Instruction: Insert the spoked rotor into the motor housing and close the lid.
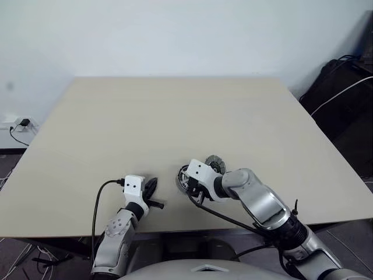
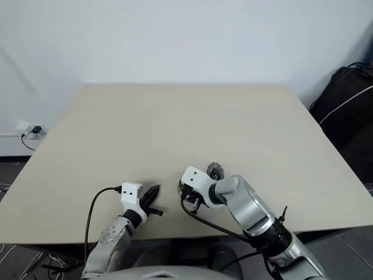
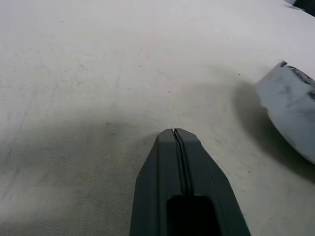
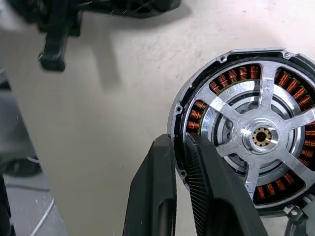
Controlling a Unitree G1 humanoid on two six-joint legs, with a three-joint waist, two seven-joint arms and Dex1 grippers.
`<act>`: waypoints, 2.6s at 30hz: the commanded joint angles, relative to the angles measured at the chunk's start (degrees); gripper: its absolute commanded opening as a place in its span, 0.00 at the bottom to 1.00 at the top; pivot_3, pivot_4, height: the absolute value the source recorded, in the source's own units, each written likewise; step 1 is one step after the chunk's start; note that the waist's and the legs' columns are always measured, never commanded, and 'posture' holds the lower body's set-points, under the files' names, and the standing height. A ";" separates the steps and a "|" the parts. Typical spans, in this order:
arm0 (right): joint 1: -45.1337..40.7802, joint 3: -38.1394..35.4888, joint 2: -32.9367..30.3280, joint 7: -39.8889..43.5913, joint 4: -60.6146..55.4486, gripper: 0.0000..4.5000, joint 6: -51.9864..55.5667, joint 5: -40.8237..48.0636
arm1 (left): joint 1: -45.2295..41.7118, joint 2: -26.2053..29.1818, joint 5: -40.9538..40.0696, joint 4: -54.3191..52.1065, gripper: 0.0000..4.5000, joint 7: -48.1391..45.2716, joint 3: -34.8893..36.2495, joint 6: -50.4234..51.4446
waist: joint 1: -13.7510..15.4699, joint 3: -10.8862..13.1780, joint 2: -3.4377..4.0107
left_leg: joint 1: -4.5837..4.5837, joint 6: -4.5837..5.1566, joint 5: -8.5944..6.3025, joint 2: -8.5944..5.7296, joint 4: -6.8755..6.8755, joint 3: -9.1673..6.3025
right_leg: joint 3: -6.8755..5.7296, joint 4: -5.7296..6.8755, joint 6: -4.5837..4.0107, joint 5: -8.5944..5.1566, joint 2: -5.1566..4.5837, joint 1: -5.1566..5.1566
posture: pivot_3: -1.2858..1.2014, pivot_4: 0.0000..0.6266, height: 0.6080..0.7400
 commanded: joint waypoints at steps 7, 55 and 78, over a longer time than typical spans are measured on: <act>-2.36 -3.54 2.67 -8.53 4.51 0.38 -1.03 2.49 | -0.74 -0.34 -0.49 -1.23 0.00 -0.45 -0.48 -0.29 | -0.07 0.00 0.01 | 0.00 -0.01 0.00 -0.05 0.00 0.03 | 0.05 -0.04 0.13 0.07 -0.02 0.01 | 0.52 0.00 1.00; -2.80 -32.99 23.37 -20.46 -9.79 0.67 3.45 55.15 | -1.92 1.26 -0.34 -1.75 0.00 -1.49 -0.10 0.00 | -1.59 0.15 0.32 | -0.02 -0.06 0.03 -0.04 -0.41 0.05 | 0.07 -0.13 -0.02 0.15 0.13 -0.14 | 0.52 0.00 1.00; -15.82 17.13 -20.07 3.65 1.94 0.67 -34.12 3.74 | -1.37 0.53 -0.43 -1.46 0.00 -0.82 0.26 -0.37 | -1.38 0.21 0.18 | 0.00 0.01 0.01 -0.02 -0.31 0.07 | 0.02 -0.17 0.02 -0.03 0.08 -0.08 | 0.52 0.00 1.00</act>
